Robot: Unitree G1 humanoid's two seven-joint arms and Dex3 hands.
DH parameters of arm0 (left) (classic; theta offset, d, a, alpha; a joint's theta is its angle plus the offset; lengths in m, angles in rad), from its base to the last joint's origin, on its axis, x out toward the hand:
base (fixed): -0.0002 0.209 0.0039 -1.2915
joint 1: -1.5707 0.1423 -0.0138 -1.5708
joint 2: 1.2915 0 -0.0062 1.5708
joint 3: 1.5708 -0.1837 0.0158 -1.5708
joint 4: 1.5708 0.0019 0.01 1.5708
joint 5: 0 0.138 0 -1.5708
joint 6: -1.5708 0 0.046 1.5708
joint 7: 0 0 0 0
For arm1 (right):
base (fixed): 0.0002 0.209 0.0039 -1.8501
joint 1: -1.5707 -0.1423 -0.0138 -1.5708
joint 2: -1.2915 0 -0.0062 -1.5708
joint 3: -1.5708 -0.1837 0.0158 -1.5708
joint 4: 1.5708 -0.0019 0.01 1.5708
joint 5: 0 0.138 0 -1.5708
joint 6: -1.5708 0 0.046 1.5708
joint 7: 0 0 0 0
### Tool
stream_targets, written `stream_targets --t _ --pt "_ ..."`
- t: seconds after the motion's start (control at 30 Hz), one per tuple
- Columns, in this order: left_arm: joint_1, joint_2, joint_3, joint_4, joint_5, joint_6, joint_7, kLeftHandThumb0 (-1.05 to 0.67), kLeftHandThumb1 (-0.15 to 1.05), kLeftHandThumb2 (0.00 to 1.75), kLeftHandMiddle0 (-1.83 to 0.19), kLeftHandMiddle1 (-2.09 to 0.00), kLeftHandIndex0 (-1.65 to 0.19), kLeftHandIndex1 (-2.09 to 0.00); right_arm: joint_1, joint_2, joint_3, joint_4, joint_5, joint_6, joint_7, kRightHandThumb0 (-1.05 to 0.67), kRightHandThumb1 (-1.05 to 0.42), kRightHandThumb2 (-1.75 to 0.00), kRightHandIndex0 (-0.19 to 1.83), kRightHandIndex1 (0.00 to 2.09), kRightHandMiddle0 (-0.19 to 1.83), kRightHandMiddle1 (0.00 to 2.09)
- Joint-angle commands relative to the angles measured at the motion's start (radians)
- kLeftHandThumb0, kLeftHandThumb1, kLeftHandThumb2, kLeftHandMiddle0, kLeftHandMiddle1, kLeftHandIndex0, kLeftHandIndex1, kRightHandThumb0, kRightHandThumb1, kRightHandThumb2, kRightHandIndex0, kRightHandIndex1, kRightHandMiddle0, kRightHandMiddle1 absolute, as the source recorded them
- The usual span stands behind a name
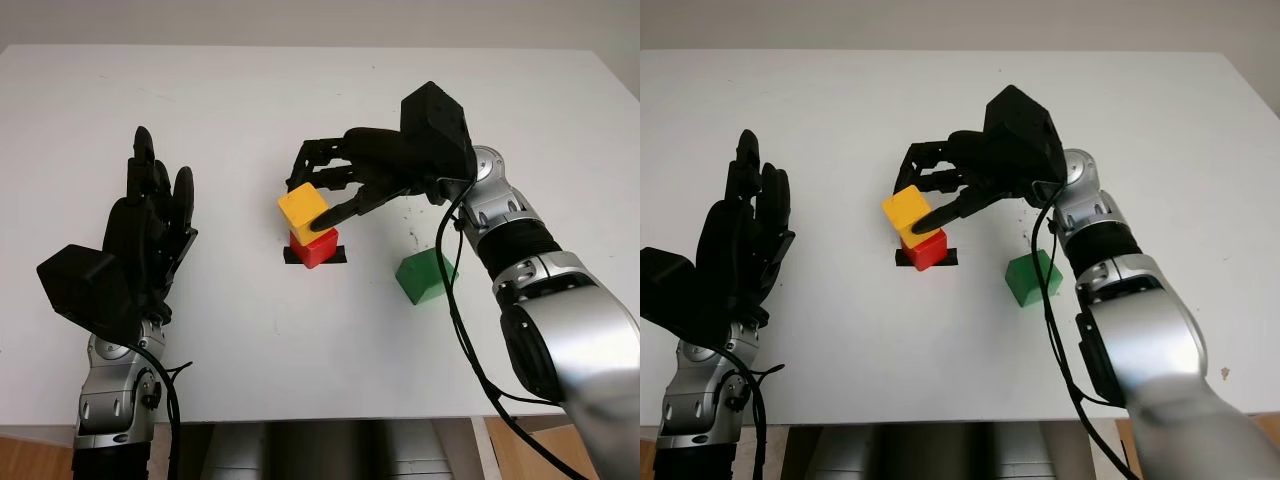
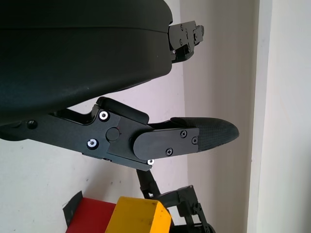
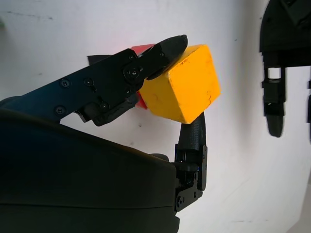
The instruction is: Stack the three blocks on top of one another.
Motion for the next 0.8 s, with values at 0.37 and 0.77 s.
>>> stream_targets --t 0.37,0.77 --pt "0.007 0.004 -0.001 -0.018 0.007 0.000 0.004 -0.67 1.05 0.49 0.19 -0.04 0.15 -0.05 -0.009 -0.023 -0.006 -0.014 -0.006 -0.030 0.012 -0.42 -0.92 -0.06 0.23 0.05 0.37 1.60" --pt "0.008 -0.002 0.003 -0.015 0.004 -0.004 0.003 -0.67 1.05 0.48 0.18 -0.03 0.15 -0.06 -0.022 -0.042 0.050 -0.019 -0.057 -0.052 0.102 -0.61 -0.88 -0.05 0.13 0.02 0.09 1.17"
